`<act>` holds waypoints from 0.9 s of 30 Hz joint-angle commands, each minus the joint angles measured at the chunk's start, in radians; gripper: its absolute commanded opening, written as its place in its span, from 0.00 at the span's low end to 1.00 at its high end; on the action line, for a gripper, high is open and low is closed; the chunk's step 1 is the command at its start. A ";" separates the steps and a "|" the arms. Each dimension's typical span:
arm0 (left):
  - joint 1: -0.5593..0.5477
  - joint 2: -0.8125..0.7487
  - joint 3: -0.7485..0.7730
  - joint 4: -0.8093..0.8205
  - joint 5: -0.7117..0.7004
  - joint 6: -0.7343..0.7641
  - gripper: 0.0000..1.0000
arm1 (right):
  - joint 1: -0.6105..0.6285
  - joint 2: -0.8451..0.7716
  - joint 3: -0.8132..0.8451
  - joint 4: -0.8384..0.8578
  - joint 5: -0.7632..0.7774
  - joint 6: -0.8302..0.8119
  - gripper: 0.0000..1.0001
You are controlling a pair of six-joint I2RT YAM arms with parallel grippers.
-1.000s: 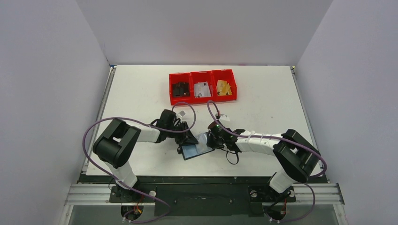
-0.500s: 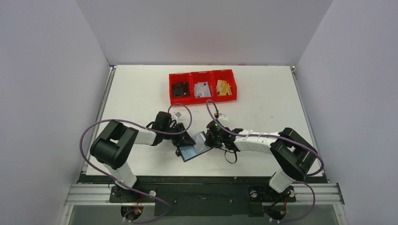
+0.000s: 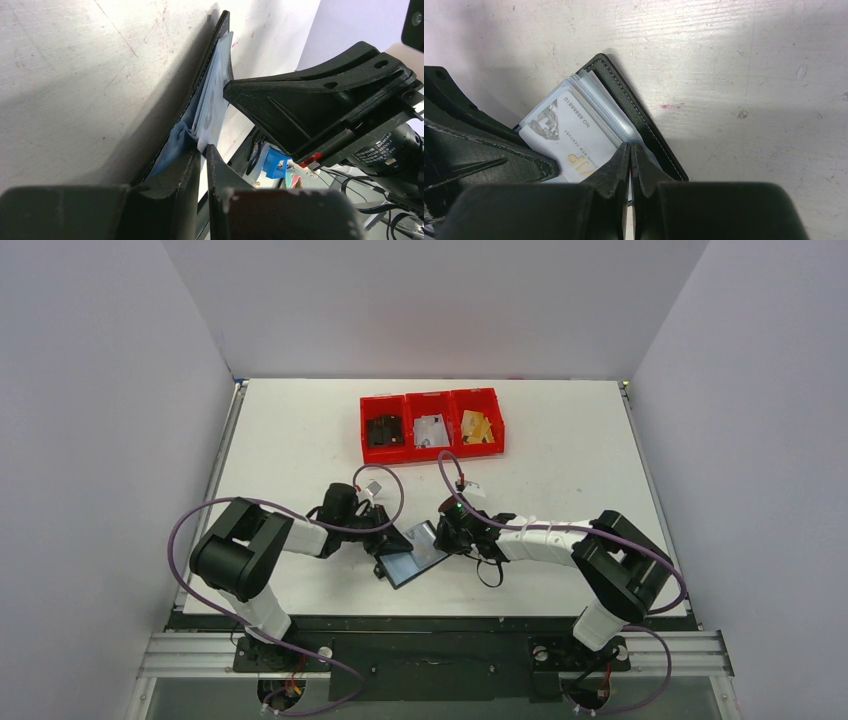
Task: Take the credit cards out of the card holder
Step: Remove the credit card from the card holder.
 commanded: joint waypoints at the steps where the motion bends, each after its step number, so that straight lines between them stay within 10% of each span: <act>1: 0.000 -0.004 0.002 0.146 0.083 -0.028 0.06 | 0.014 0.095 -0.046 -0.141 -0.004 -0.012 0.00; 27: 0.034 -0.043 0.097 -0.422 -0.088 0.202 0.00 | -0.007 0.130 -0.058 -0.160 0.015 -0.004 0.00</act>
